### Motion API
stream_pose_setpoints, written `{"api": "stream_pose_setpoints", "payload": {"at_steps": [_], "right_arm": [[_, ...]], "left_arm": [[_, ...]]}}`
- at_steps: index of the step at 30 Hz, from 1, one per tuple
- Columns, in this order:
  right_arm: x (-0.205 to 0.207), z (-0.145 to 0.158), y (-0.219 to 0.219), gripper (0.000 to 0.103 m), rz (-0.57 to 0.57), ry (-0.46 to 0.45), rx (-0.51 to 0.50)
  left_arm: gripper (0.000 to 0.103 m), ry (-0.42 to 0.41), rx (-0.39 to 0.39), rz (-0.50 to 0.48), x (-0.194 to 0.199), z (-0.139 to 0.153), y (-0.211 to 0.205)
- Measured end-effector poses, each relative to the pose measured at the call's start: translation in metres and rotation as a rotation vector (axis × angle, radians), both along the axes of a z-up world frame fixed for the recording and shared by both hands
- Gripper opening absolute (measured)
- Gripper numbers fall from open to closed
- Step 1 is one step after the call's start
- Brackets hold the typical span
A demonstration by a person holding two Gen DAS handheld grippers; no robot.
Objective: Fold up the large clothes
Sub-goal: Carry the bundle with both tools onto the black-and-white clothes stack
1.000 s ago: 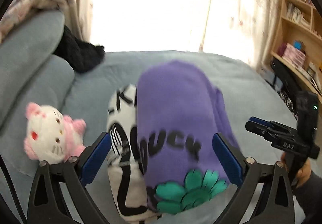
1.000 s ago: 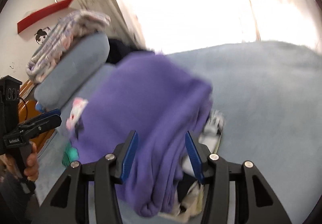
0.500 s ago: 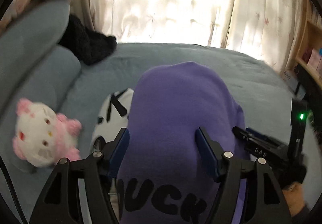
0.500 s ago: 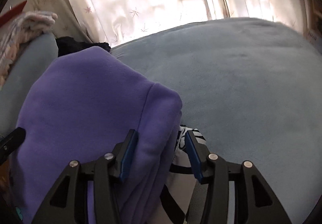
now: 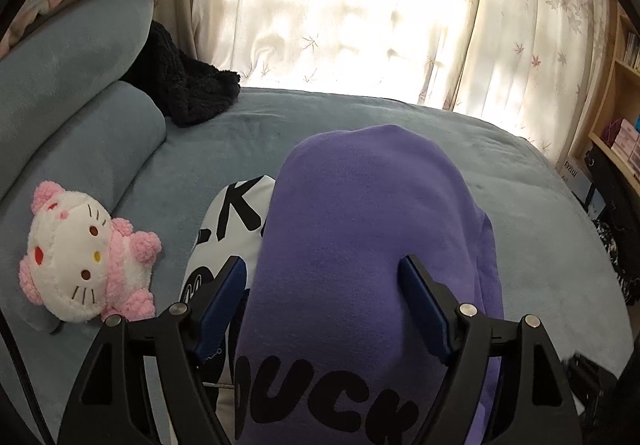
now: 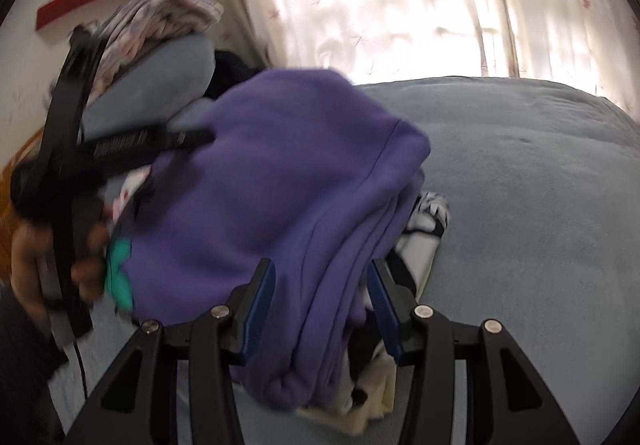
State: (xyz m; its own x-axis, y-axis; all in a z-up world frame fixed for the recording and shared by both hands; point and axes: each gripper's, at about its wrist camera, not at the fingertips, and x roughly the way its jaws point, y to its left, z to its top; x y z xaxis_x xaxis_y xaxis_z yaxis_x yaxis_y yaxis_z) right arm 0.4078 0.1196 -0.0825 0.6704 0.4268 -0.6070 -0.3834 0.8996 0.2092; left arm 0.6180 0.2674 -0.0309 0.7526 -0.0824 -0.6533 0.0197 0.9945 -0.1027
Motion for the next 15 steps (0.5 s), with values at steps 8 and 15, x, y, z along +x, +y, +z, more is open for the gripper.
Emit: {"api": "stream_pose_setpoints", "payload": {"at_steps": [8,15], "right_arm": [[-0.001,-0.025,-0.022,0.047,-0.022,0.049,0.019],[-0.005,-0.024,-0.024,0.047,-0.02,0.076,0.047]], "left_arm": [[0.088,-0.048,0.012,-0.003,-0.009,-0.011,0.009],[0.09,-0.073,-0.033,-0.001,-0.023,-0.01,0.018]]}}
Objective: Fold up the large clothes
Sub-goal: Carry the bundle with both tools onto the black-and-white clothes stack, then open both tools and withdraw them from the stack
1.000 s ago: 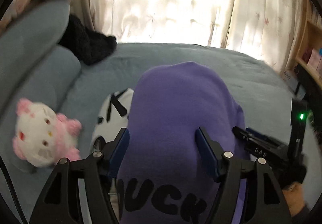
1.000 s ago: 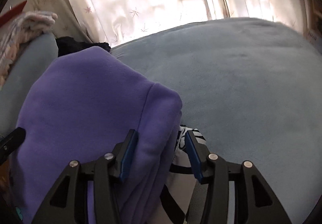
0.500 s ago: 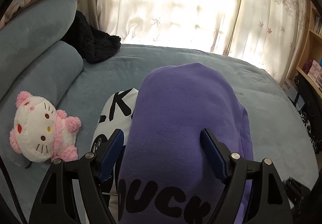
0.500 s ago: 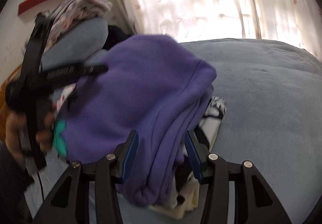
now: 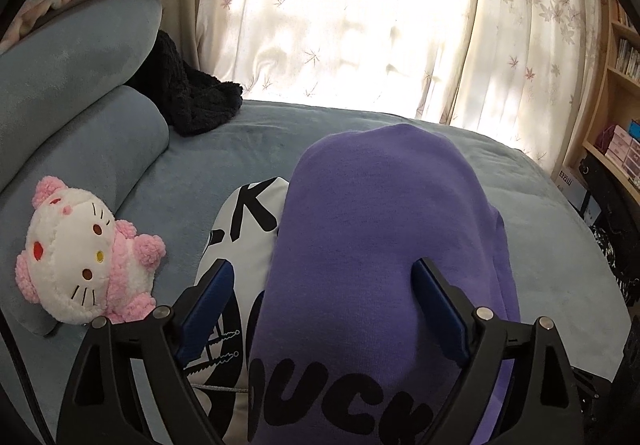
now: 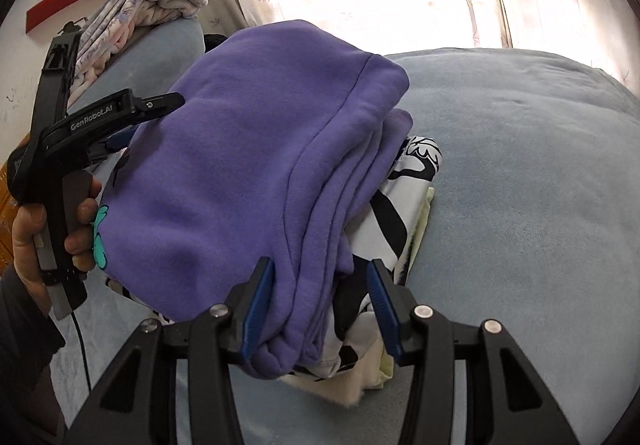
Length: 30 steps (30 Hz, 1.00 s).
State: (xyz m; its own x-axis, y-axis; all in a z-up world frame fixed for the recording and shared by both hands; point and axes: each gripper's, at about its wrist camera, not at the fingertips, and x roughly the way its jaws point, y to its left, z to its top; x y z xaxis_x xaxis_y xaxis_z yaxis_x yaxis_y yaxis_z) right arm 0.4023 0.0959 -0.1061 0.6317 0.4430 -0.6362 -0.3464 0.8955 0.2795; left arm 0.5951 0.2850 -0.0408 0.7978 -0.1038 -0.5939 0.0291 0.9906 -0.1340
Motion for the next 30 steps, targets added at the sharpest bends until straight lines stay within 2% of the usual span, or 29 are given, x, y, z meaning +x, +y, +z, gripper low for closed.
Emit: {"api": "stream_pose_setpoints", "payload": {"at_steps": [5,9,11,19,30], "right_arm": [[-0.02,0.012,-0.016,0.048,0.018,0.073,0.058],[-0.052,0.032,-0.034,0.048,0.025,0.073,0.047],[-0.075,0.045,-0.047,0.048,0.023,0.078,0.042],[-0.18,0.092,-0.097,0.048,0.03,0.108,0.057],[-0.333,0.162,-0.166,0.048,0.033,0.024,0.03]], "left_arm": [[0.089,0.02,0.003,0.039,-0.025,0.013,-0.009],[0.089,0.056,0.038,0.055,-0.065,0.026,-0.02],[0.089,0.061,0.064,0.059,-0.092,0.035,-0.031],[0.089,0.101,0.031,0.001,-0.214,0.077,-0.078],[0.089,0.066,0.018,-0.127,-0.381,0.149,-0.167]]}}
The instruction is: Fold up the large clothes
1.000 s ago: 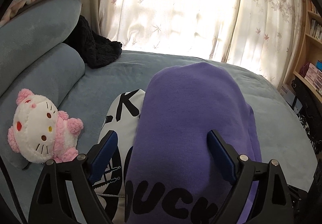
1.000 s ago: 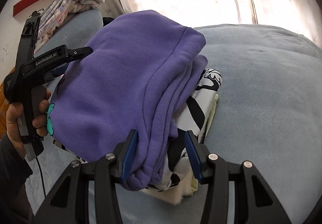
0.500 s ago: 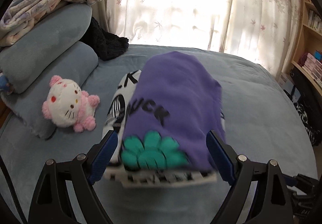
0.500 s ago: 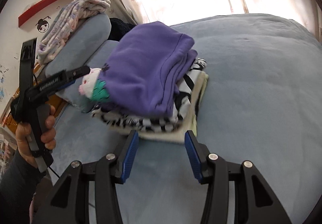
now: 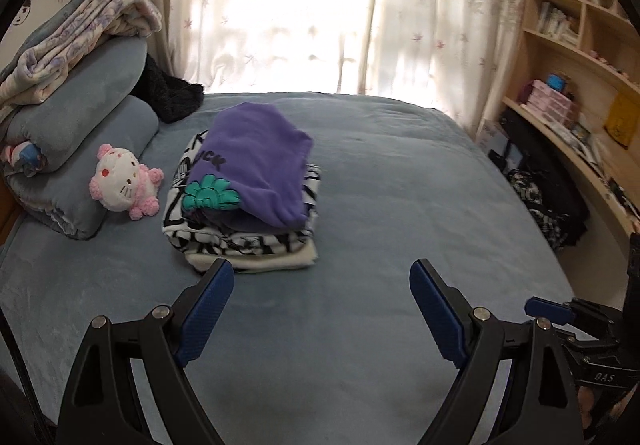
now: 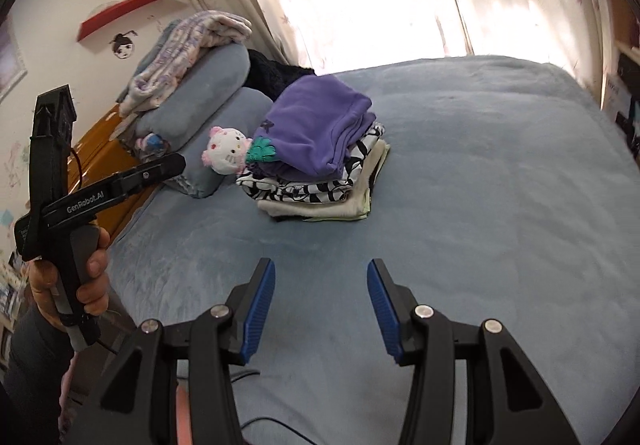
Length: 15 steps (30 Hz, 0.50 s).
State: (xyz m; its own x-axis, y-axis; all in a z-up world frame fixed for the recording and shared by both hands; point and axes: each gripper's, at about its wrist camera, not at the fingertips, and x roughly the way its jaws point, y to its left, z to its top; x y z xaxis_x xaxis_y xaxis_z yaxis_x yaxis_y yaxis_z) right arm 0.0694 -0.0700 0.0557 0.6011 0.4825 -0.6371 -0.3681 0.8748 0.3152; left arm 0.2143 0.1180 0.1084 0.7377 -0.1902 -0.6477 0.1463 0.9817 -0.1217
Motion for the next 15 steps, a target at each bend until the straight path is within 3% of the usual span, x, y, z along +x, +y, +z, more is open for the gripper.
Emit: {"api": "stream_pose_setpoints", "payload": {"at_steps": [7,12,15], "right_arm": [[-0.078,0.021,-0.026,0.048,-0.025,-0.098,-0.067],[-0.108,-0.004,-0.036,0.048,-0.064,-0.075,-0.059],[-0.121,-0.029,-0.037,0.049,-0.119,-0.063,-0.084]], "left_arm": [[0.089,-0.063,0.031,-0.077,-0.091,0.025,-0.043],[0.091,-0.077,0.102,-0.042,-0.139,-0.003,-0.061],[0.096,-0.046,0.077,-0.005,-0.157,-0.038,-0.066]]}}
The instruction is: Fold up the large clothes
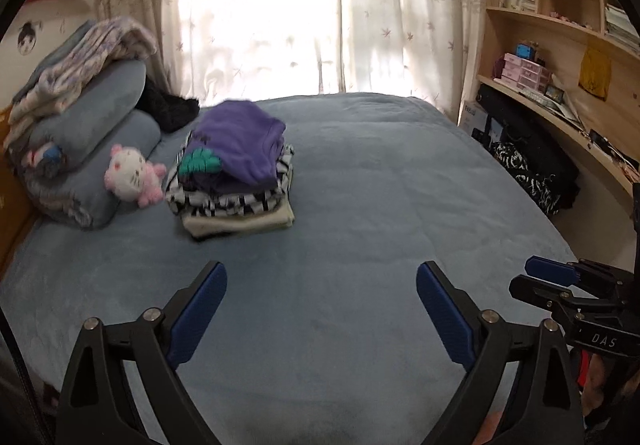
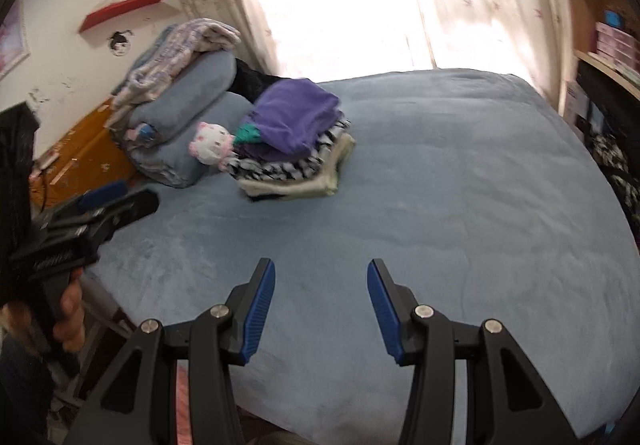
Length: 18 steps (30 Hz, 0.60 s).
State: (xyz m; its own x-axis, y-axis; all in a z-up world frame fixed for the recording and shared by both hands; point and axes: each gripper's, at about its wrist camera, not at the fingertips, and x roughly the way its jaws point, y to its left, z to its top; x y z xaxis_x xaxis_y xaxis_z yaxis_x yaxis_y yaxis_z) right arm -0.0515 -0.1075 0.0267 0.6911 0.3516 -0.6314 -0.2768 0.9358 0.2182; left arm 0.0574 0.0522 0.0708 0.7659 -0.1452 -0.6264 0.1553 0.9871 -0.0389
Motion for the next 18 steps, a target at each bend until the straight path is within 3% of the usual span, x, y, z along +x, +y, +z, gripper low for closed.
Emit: {"api": "stream_pose_setpoints", "payload": {"at_steps": [5,11,18], "right_arm": [[-0.01,-0.043,-0.004,0.055,-0.089,0.044,0.005],[-0.017,-0.089,-0.005,0.064,-0.189,0.058,-0.045],[-0.012,-0.118,0.001,0.064,-0.215,0.106,-0.091]], "left_arm": [[0.096,0.063,-0.03,0.08,-0.01,-0.066,-0.006],[0.096,0.125,-0.026,0.147,-0.008,-0.124,-0.018],[0.096,0.148,0.012,0.136,-0.011,-0.151,-0.031]]}}
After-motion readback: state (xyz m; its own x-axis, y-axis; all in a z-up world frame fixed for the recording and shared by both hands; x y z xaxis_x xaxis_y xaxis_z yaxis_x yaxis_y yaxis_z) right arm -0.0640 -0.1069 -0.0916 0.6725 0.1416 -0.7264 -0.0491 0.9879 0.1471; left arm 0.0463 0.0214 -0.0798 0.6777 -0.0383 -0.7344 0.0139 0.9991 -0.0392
